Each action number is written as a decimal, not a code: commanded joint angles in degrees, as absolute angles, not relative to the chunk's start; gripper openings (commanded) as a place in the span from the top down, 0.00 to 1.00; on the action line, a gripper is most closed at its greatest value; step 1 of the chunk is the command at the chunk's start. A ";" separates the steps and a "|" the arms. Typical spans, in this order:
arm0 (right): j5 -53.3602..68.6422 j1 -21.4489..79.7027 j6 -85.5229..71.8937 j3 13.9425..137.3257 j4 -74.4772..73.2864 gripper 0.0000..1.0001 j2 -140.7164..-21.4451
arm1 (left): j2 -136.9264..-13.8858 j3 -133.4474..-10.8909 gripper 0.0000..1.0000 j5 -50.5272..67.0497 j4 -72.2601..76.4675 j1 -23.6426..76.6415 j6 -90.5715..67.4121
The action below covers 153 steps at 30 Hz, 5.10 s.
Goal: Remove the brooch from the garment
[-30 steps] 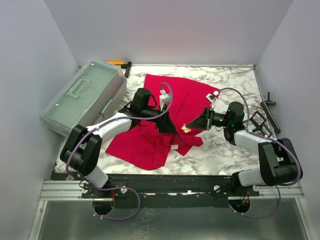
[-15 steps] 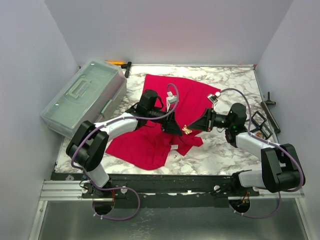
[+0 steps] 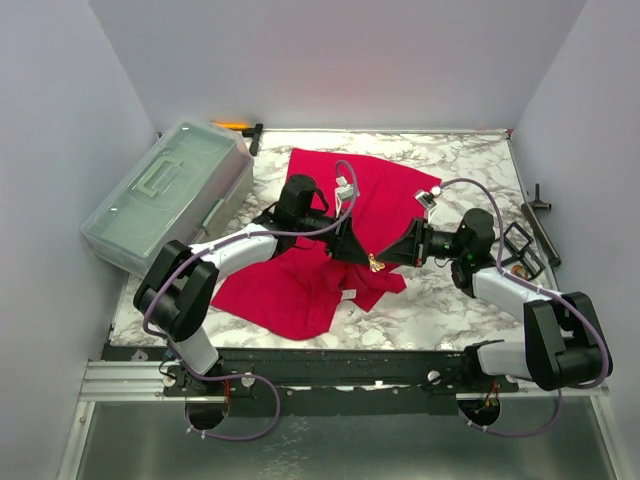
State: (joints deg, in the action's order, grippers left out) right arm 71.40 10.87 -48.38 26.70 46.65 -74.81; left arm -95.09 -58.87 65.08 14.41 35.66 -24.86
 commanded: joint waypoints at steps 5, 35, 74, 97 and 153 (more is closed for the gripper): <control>73.06 10.72 -47.24 25.82 46.97 1.00 -73.65 | -96.87 -60.36 0.78 68.03 17.53 36.88 -26.54; 62.80 10.69 -16.91 32.18 18.47 0.40 -67.59 | -99.68 -57.75 1.00 69.88 28.98 35.09 -38.31; 62.23 10.65 -23.08 32.80 22.33 0.40 -71.28 | -99.46 -57.13 1.00 68.88 29.88 36.02 -36.60; 56.18 10.68 -20.21 34.49 17.83 0.51 -72.18 | -99.22 -56.87 1.00 68.64 29.88 36.39 -35.86; 70.13 10.12 -24.31 33.63 20.04 0.79 -70.27 | -97.72 -55.56 1.00 69.70 29.88 35.60 -33.66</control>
